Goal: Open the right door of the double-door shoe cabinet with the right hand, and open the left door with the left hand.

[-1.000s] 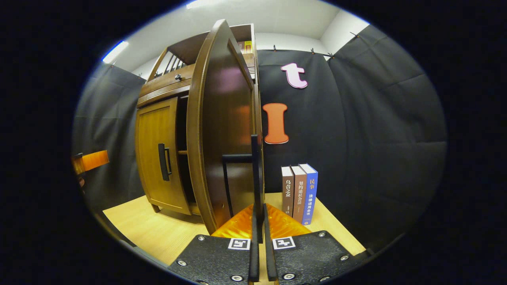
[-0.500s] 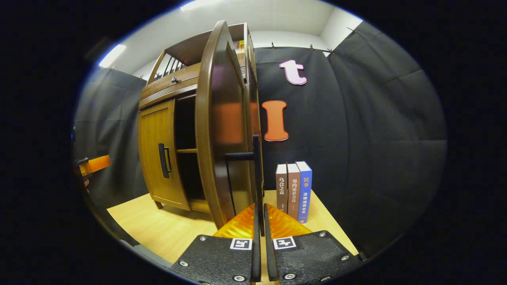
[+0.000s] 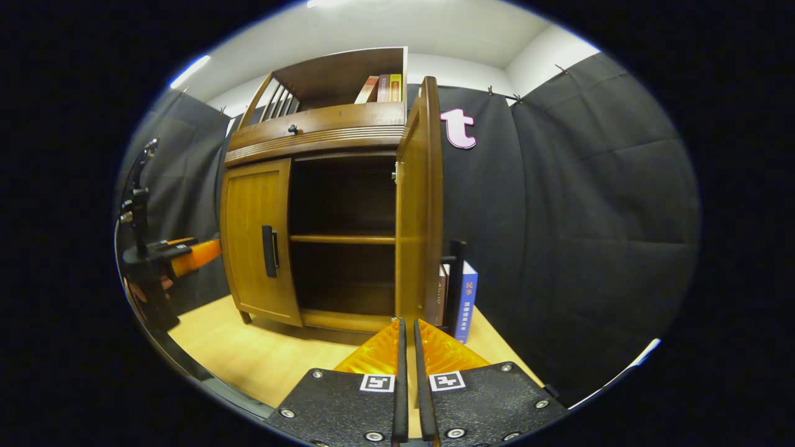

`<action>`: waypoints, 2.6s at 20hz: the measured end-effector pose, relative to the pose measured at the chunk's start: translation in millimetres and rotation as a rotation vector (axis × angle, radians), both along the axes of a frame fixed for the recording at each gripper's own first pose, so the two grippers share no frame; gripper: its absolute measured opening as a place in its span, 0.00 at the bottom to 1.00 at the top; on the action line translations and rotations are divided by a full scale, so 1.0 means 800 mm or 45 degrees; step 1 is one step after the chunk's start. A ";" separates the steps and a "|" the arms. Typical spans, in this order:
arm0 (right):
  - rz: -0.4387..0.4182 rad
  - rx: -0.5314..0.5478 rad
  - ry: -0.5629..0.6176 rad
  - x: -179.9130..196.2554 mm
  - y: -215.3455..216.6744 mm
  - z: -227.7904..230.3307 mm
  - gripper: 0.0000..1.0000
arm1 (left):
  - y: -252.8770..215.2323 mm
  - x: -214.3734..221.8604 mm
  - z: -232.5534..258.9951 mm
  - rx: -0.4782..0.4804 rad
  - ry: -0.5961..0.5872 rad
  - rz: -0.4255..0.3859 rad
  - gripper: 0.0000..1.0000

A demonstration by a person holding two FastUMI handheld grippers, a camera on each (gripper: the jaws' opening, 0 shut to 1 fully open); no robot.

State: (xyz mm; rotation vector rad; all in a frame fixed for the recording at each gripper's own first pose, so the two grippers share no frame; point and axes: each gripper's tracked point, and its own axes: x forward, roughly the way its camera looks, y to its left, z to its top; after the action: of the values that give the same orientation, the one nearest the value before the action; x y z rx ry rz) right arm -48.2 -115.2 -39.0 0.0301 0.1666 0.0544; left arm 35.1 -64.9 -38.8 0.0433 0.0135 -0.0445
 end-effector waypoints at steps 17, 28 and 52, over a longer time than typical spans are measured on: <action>0.001 0.038 -0.041 -0.003 0.075 -0.007 0.91 | -0.022 0.178 -0.047 0.024 0.032 -0.035 0.96; 0.004 0.068 0.079 -0.018 0.082 -0.048 1.00 | -0.019 0.209 -0.089 0.005 0.138 -0.074 0.95; 0.114 -0.012 0.092 -0.024 0.115 -0.060 1.00 | 0.009 0.076 -0.085 0.006 0.186 -0.102 0.34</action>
State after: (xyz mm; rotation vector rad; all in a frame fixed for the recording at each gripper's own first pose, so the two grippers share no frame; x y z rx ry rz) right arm -67.0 -23.3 -87.0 0.0150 0.2403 0.1416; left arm 96.1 -57.7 -106.5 0.0454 0.1579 -0.1276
